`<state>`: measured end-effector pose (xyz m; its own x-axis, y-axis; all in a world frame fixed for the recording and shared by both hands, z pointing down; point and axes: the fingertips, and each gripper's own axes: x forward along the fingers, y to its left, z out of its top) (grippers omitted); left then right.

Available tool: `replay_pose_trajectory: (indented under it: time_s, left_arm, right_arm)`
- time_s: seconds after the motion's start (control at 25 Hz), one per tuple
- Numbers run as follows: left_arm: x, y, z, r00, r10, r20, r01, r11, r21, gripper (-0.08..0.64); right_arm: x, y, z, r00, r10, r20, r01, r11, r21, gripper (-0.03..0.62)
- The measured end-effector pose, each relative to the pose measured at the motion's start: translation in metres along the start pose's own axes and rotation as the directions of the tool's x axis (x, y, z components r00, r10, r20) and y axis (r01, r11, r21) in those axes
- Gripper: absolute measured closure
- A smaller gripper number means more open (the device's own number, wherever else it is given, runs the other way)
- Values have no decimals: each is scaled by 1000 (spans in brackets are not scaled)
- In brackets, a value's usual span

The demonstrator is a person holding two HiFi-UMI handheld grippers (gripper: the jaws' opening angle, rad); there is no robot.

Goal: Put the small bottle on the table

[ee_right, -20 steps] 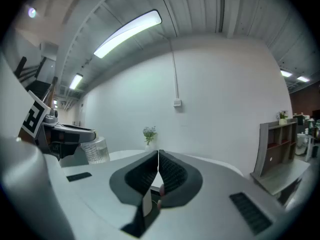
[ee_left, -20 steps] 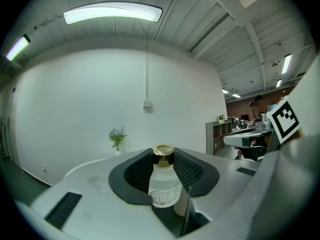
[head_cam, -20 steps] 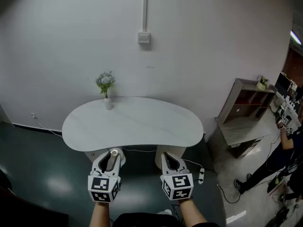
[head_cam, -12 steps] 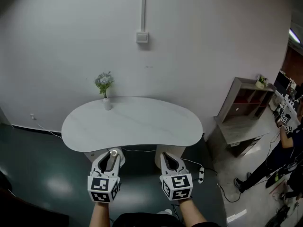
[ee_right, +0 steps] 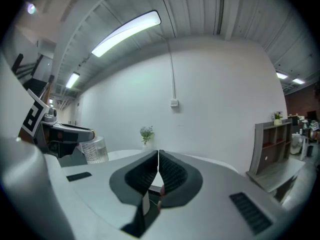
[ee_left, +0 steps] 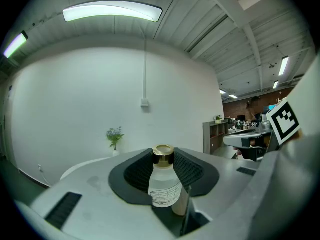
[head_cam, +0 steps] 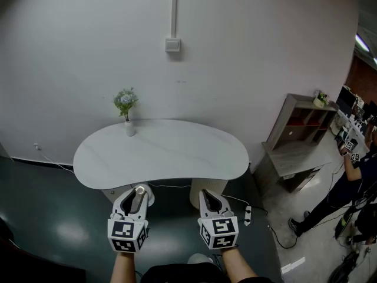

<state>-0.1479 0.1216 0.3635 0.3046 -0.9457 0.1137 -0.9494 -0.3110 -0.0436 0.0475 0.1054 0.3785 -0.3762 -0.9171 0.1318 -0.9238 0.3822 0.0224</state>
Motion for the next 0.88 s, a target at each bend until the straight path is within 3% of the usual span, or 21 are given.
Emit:
replay_pose_trajectory:
  time_s: [0.88]
  left_arm:
    - [33,20,2,1000,13,-21,-13,1000,18,434]
  right_arm:
    - [37,-12,1,1000,-8,-19,8,1000,13,525]
